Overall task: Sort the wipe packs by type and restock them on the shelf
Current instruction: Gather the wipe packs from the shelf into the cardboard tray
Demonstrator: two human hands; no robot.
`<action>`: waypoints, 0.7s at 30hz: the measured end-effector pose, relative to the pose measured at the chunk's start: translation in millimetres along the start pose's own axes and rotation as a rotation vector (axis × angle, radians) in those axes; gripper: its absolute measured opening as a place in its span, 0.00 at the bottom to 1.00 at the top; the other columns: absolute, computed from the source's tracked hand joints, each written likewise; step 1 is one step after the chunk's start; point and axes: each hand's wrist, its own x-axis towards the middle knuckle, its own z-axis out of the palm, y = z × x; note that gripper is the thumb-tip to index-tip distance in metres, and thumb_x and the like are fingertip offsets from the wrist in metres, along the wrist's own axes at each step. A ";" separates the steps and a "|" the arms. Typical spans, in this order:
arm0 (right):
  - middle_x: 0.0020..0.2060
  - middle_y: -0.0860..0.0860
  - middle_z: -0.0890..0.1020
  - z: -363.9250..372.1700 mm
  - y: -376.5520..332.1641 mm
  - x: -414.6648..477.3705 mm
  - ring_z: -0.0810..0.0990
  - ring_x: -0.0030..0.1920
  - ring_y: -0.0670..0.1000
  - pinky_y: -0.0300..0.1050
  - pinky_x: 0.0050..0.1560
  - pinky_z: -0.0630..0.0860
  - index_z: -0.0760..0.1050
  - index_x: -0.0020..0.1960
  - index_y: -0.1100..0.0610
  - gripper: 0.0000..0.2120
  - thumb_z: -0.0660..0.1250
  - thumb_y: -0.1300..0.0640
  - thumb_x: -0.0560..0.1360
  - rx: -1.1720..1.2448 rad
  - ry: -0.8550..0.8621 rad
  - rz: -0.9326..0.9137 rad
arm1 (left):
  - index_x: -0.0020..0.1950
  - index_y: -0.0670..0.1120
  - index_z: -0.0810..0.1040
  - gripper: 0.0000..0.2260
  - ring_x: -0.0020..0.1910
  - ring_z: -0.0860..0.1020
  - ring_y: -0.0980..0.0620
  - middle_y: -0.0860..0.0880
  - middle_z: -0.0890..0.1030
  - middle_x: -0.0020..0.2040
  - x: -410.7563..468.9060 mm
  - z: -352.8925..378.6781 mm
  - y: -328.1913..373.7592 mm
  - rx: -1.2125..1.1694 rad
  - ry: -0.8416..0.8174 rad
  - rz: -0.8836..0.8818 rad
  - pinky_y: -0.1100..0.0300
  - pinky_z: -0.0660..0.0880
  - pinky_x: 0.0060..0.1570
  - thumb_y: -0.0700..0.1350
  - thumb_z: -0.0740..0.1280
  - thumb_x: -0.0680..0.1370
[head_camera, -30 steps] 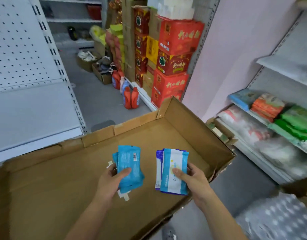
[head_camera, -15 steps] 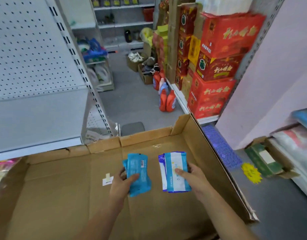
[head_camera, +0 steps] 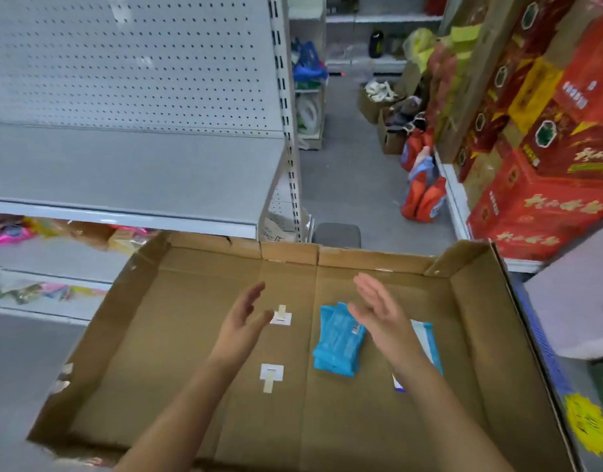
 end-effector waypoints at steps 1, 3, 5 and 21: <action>0.69 0.42 0.75 19.6 -6.4 0.5 0.70 0.68 0.34 0.40 0.70 0.69 0.70 0.72 0.50 0.27 0.70 0.65 0.76 0.003 -0.053 -0.009 | 0.71 0.60 0.72 0.27 0.68 0.71 0.55 0.62 0.74 0.68 -4.3 -16.2 2.8 -0.020 0.018 0.028 0.58 0.68 0.64 0.55 0.68 0.71; 0.69 0.40 0.75 57.9 -19.2 -1.0 0.70 0.69 0.36 0.36 0.66 0.71 0.70 0.72 0.49 0.27 0.70 0.65 0.76 0.006 -0.142 -0.027 | 0.71 0.59 0.72 0.30 0.69 0.71 0.59 0.63 0.75 0.68 -13.0 -50.9 4.3 -0.065 0.071 0.082 0.59 0.68 0.67 0.58 0.68 0.68; 0.68 0.40 0.76 97.1 -27.5 -3.6 0.71 0.69 0.37 0.41 0.70 0.69 0.70 0.72 0.47 0.27 0.70 0.64 0.76 -0.009 -0.198 -0.046 | 0.71 0.58 0.72 0.29 0.70 0.71 0.61 0.62 0.75 0.69 -22.4 -88.3 0.9 -0.094 0.111 0.138 0.60 0.68 0.69 0.57 0.68 0.70; 0.66 0.44 0.78 545.3 -25.4 -47.9 0.76 0.64 0.37 0.38 0.64 0.74 0.71 0.71 0.51 0.24 0.68 0.65 0.78 -0.036 -0.539 -0.054 | 0.73 0.55 0.71 0.25 0.67 0.72 0.65 0.61 0.75 0.70 -91.6 -475.0 -148.1 -0.304 0.410 0.104 0.63 0.67 0.67 0.52 0.66 0.76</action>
